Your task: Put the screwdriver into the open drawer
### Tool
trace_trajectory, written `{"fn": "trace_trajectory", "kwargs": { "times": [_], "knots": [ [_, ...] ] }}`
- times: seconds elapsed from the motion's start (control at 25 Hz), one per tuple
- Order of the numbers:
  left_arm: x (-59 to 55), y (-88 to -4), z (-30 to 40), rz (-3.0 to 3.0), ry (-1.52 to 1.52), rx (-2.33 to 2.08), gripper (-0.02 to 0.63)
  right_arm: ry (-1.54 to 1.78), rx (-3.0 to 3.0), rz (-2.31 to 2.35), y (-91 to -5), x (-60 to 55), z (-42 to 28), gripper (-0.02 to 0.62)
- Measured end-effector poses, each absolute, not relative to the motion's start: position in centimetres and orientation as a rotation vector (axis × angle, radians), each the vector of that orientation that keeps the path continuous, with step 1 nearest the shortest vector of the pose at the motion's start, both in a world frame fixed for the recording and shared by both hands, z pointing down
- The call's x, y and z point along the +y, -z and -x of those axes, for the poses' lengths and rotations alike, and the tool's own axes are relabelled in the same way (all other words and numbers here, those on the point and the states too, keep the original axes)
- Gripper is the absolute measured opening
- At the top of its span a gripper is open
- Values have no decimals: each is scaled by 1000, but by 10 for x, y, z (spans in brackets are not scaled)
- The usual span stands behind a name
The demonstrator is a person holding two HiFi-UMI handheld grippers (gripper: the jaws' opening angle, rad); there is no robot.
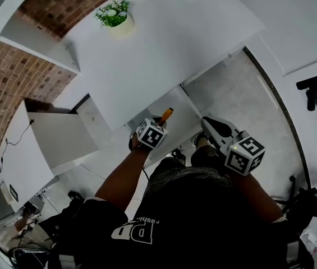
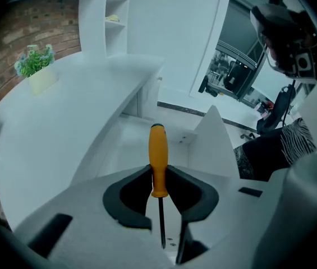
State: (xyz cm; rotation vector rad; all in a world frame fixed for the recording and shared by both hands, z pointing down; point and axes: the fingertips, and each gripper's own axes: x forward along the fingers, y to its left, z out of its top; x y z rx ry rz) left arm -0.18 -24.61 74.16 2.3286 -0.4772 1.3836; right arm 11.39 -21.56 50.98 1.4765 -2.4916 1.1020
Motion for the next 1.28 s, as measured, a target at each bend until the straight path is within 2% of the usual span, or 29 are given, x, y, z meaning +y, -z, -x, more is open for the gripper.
{"fn": "trace_trajectory", "kwargs": {
  "times": [0.36, 1.28],
  "knots": [
    [-236, -802, -6, -2296, -1567, -366, 89, -1129, -2438, -1497, -527, -205, -135, 5],
    [-229, -906, -10, -2181, -1762, -198, 92, -1296, -2326, -1485, -573, -194, -153, 4]
  ]
}}
